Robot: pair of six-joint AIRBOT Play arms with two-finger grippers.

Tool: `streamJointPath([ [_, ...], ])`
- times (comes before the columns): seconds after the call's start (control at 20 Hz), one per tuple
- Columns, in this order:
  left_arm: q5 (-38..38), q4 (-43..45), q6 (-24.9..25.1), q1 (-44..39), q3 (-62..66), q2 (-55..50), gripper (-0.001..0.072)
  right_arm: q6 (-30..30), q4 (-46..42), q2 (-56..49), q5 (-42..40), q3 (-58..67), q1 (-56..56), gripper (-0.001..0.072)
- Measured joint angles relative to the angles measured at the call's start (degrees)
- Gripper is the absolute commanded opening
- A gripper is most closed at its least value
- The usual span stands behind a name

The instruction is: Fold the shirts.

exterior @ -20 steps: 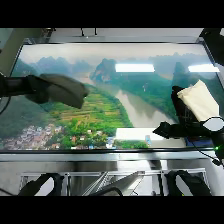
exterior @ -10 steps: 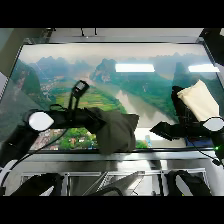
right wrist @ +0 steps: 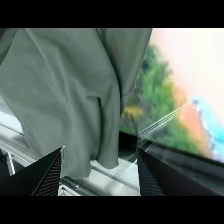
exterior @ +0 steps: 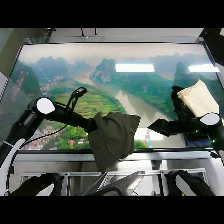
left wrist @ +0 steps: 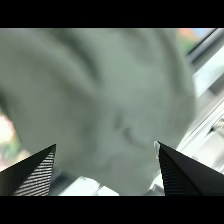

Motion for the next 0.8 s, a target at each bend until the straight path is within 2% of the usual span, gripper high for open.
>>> streamJointPath([
  [0.15, -1.11, 0.15, 0.04, 6.49, -6.29, 1.09, 0.0695, -4.31, 1.27, -8.13, -3.06, 0.59, 0.07, 0.0499],
  [0.3, 2.75, -2.29, 1.51, 9.66, -13.16, 1.36, 0.0694, -9.53, 4.09, -16.59, -6.69, 0.79, 0.92, 0.0499],
  [0.45, 7.72, -10.71, 6.88, 10.73, -17.33, -1.6, 0.0694, -14.84, 9.25, -24.33, -10.25, 1.4, 3.45, 0.0498],
  [0.65, 10.71, -19.65, 13.35, 11.17, -17.14, -9.01, 0.0693, -18.21, 14.12, -31.26, -12.92, 4.9, 7.8, 0.0487],
  [0.7, 10.8, -20.74, 14.23, 11.23, -16.46, -10.97, 0.0693, -18.58, 14.38, -32.44, -13.86, 6.03, 8.76, 0.0364],
  [0.75, 10.64, -21.53, 14.75, 11.26, -15.76, -12.68, 0.0693, -18.95, 14.43, -33.51, -15.23, 7.28, 9.7, 0.0284],
  [0.8, 10.54, -22.05, 15.21, 11.23, -15.13, -14.16, 0.0606, -19.17, 14.4, -34.25, -15.85, 8.33, 10.32, 0.0276],
])
